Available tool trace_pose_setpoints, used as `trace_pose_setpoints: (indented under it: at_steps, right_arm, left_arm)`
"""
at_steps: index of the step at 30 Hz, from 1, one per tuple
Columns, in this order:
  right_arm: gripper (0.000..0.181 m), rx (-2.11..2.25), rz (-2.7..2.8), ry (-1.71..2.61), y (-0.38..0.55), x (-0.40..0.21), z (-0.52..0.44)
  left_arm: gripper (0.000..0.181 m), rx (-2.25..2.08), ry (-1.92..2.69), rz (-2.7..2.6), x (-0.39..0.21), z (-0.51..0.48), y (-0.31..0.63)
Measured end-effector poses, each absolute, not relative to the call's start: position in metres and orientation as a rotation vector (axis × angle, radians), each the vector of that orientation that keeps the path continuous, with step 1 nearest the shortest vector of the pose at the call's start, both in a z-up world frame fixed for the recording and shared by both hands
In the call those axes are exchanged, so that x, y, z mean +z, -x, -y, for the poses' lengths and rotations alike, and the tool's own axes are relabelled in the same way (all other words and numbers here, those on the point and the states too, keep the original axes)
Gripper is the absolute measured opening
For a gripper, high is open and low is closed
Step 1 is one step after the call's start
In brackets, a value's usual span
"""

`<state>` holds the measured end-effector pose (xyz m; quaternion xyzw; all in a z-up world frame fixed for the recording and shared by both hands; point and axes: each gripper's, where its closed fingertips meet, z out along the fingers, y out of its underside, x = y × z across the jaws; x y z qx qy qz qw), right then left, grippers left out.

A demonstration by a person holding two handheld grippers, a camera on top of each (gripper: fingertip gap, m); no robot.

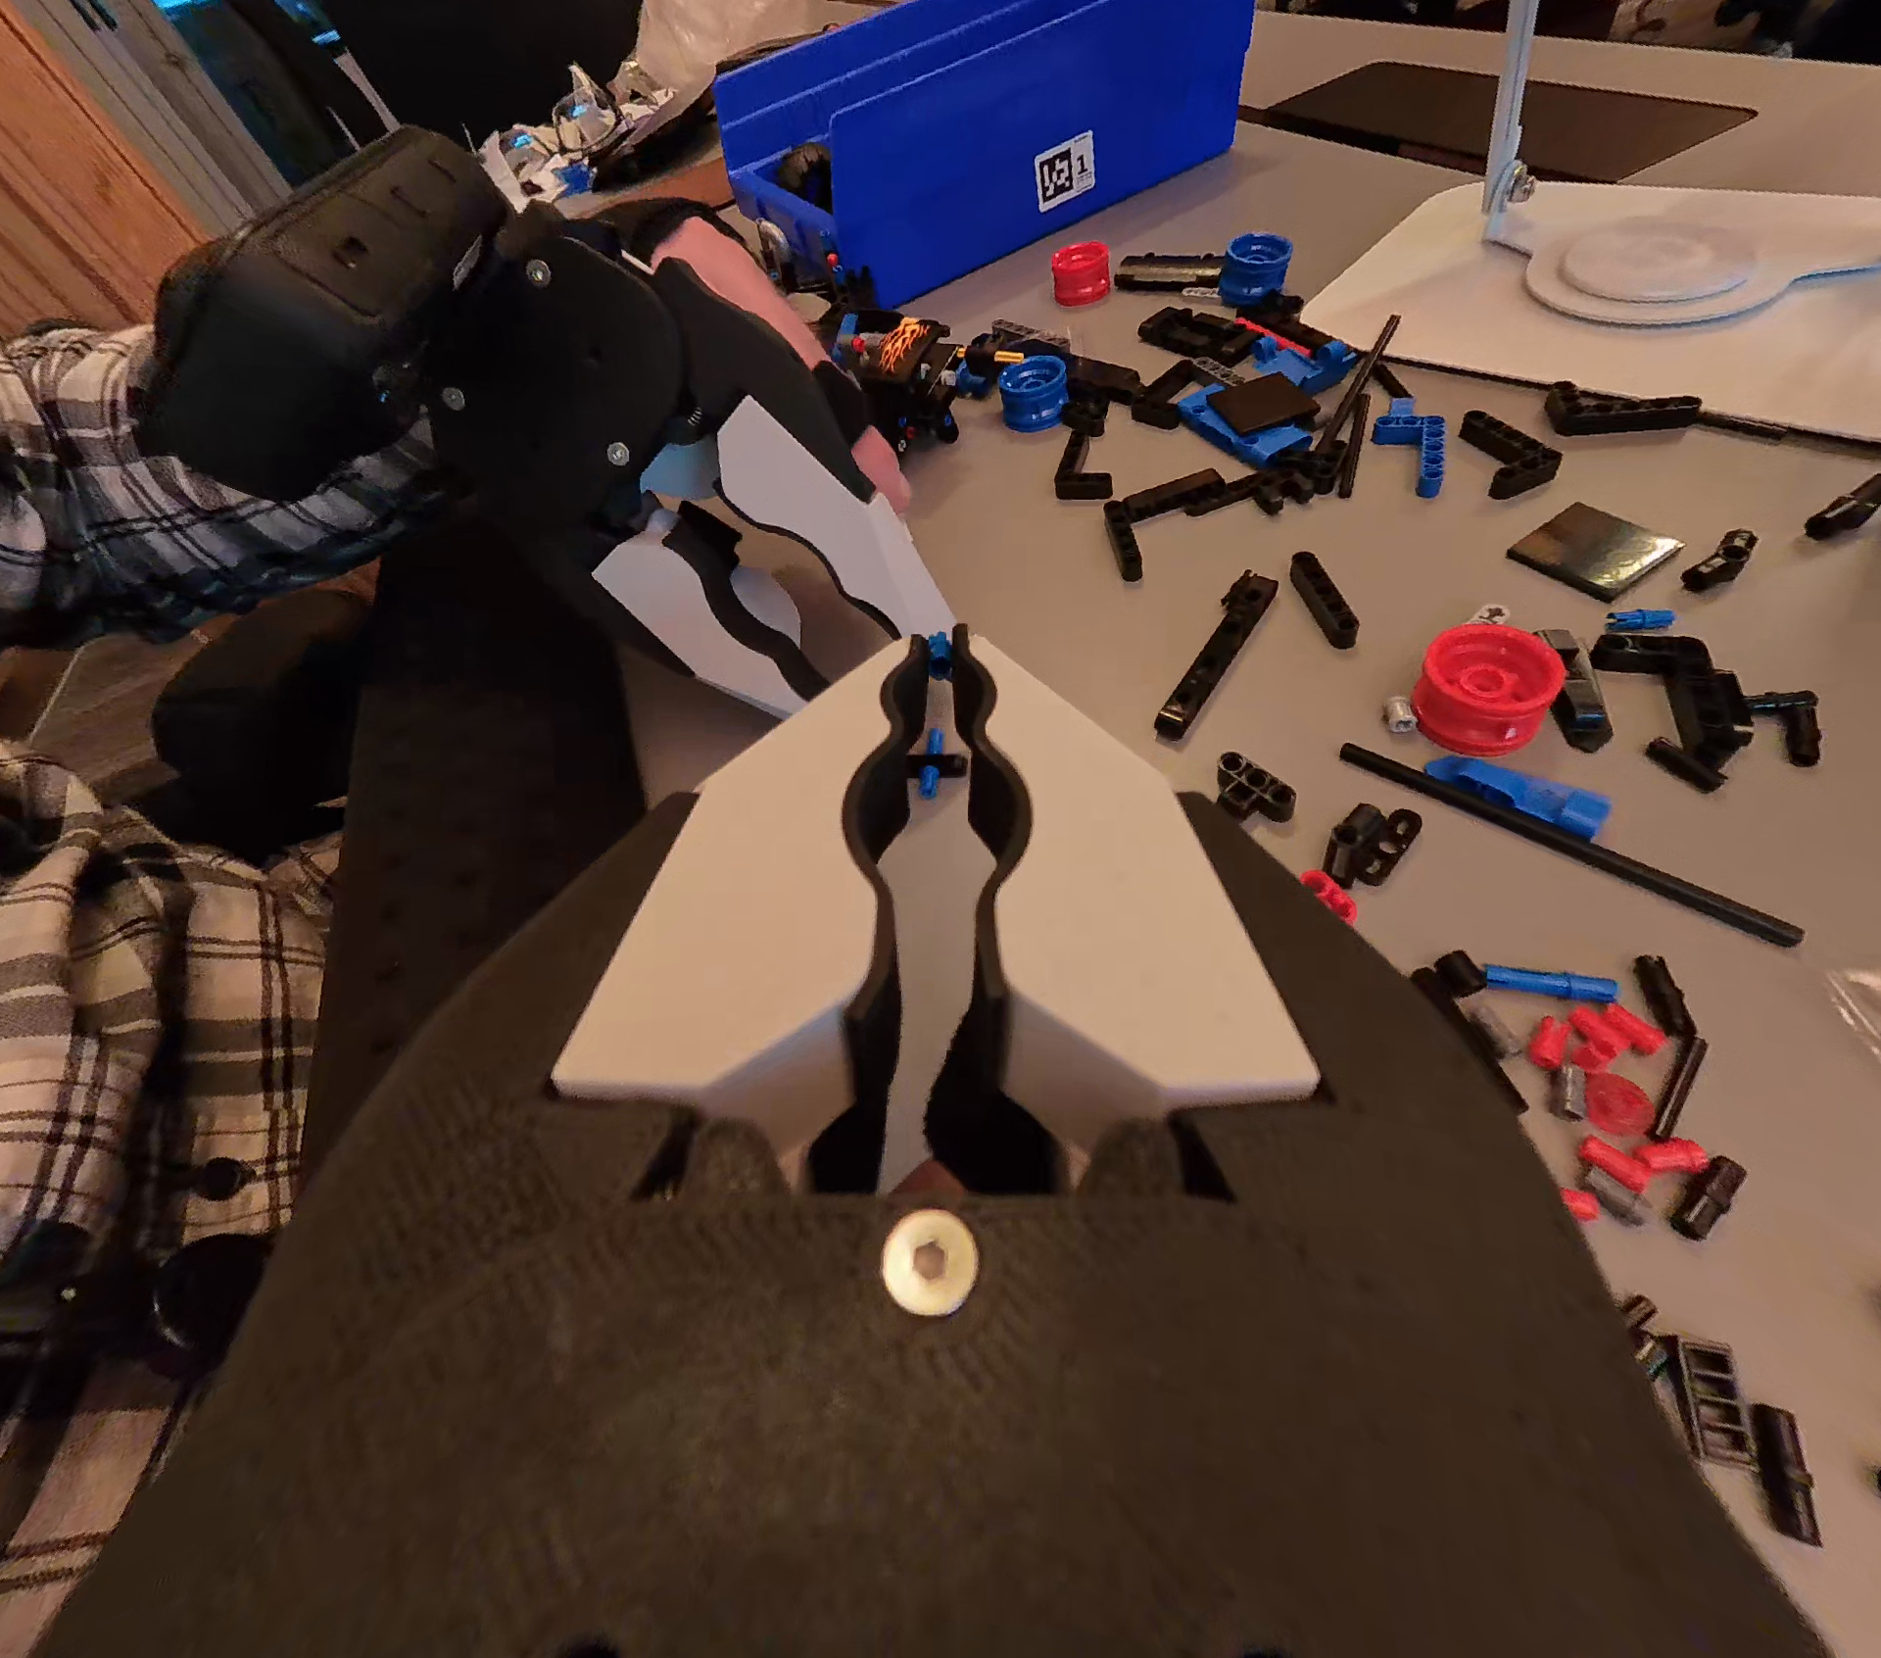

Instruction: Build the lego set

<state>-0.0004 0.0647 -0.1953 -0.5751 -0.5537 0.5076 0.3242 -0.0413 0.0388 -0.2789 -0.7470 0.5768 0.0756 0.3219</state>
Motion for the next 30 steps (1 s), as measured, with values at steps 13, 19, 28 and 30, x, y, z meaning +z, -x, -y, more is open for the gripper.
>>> trace_pose_setpoints:
  at_steps: [13, 19, 28, 30]
  right_arm:
    - [0.001, 1.350, 1.487, 1.511, -0.005, -0.202, -0.062]
    - [0.001, 1.351, 1.535, 1.495, -0.008, -0.206, -0.056]
    - [0.001, 1.327, 1.634, 1.403, -0.008, -0.209, -0.039]
    - [0.002, 1.295, 1.663, 1.393, -0.007, -0.212, -0.037]
  left_arm:
    - [0.002, 0.034, 2.080, -1.424, -0.287, -0.042, 0.034]
    - [0.001, -0.039, 2.037, -1.234, -0.281, -0.050, 0.028]
    - [0.000, -0.196, 1.857, -0.973, -0.239, -0.056, 0.012]
    - [0.001, -0.221, 1.825, -0.940, -0.230, -0.057, 0.011]
